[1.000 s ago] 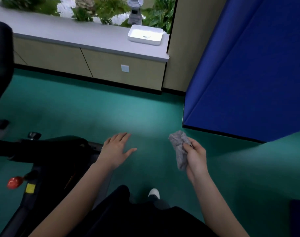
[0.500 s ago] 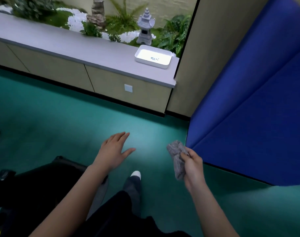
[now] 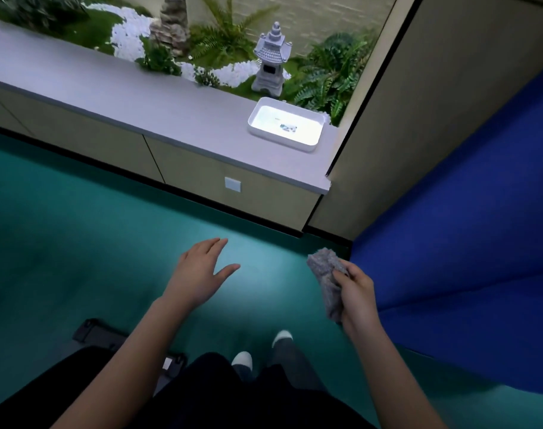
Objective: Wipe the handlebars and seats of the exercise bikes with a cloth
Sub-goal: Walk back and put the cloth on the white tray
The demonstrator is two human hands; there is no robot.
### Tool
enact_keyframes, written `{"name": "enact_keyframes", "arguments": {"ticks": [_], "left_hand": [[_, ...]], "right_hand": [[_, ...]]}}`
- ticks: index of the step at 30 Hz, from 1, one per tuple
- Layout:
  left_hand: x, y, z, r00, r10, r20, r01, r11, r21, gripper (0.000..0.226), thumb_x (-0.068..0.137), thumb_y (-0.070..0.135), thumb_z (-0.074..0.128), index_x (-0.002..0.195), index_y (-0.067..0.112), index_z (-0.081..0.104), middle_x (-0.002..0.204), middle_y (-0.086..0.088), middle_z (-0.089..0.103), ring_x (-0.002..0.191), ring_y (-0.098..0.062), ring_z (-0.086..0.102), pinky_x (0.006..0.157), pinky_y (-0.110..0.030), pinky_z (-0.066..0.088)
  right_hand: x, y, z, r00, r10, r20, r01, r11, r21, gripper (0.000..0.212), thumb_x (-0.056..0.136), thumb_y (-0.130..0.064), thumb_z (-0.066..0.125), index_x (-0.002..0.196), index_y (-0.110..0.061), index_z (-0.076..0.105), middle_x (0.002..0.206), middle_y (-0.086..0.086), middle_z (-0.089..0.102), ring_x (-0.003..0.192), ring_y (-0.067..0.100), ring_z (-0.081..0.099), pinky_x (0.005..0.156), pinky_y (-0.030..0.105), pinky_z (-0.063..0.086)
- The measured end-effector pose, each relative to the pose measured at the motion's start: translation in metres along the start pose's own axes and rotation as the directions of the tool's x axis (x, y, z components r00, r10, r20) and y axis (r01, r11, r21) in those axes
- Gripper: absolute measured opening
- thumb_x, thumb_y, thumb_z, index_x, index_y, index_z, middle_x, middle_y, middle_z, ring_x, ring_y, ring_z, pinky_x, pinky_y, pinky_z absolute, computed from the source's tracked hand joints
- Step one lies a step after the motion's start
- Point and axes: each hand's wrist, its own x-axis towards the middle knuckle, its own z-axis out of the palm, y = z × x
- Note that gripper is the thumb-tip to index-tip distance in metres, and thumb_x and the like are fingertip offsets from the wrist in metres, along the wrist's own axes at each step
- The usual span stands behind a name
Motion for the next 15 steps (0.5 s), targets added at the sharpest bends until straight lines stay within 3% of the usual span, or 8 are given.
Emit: {"name": "enact_keyframes", "arguments": {"ticks": [3, 9, 15], "left_hand": [[0.032, -0.008, -0.002, 0.998, -0.054, 0.021, 0.054, 0.999, -0.006, 0.066, 0.091, 0.056, 0.044, 0.146, 0.021, 0.031, 0.150, 0.001, 0.035, 0.138, -0.017, 0.029, 0.113, -0.037, 0.024], [0.119, 0.001, -0.012, 0.993, -0.120, -0.012, 0.120, 0.993, -0.004, 0.065, 0.091, 0.055, 0.046, 0.145, 0.021, 0.034, 0.148, 0.001, 0.037, 0.137, -0.017, 0.031, 0.111, -0.036, 0.025], [0.221, 0.041, -0.036, 0.994, -0.064, -0.091, 0.067, 0.997, 0.030, 0.066, 0.090, 0.056, 0.045, 0.145, 0.022, 0.033, 0.149, 0.003, 0.036, 0.138, -0.014, 0.029, 0.111, -0.033, 0.023]], "right_hand": [[0.042, -0.016, 0.009, 0.999, 0.032, -0.011, -0.031, 0.999, 0.033, 0.023, 0.093, 0.003, 0.047, 0.095, -0.011, 0.065, 0.102, 0.013, 0.068, 0.094, 0.026, 0.063, 0.090, 0.039, 0.048], [0.139, -0.059, 0.026, 0.998, 0.058, -0.007, -0.057, 0.993, 0.101, 0.021, 0.094, 0.000, 0.048, 0.099, -0.011, 0.065, 0.089, 0.003, 0.068, 0.081, 0.015, 0.063, 0.069, 0.025, 0.049], [0.223, -0.113, 0.052, 0.999, -0.011, 0.035, 0.007, 0.993, 0.114, 0.025, 0.092, 0.007, 0.045, 0.104, -0.004, 0.063, 0.088, 0.009, 0.066, 0.082, 0.019, 0.061, 0.076, 0.028, 0.048]]}}
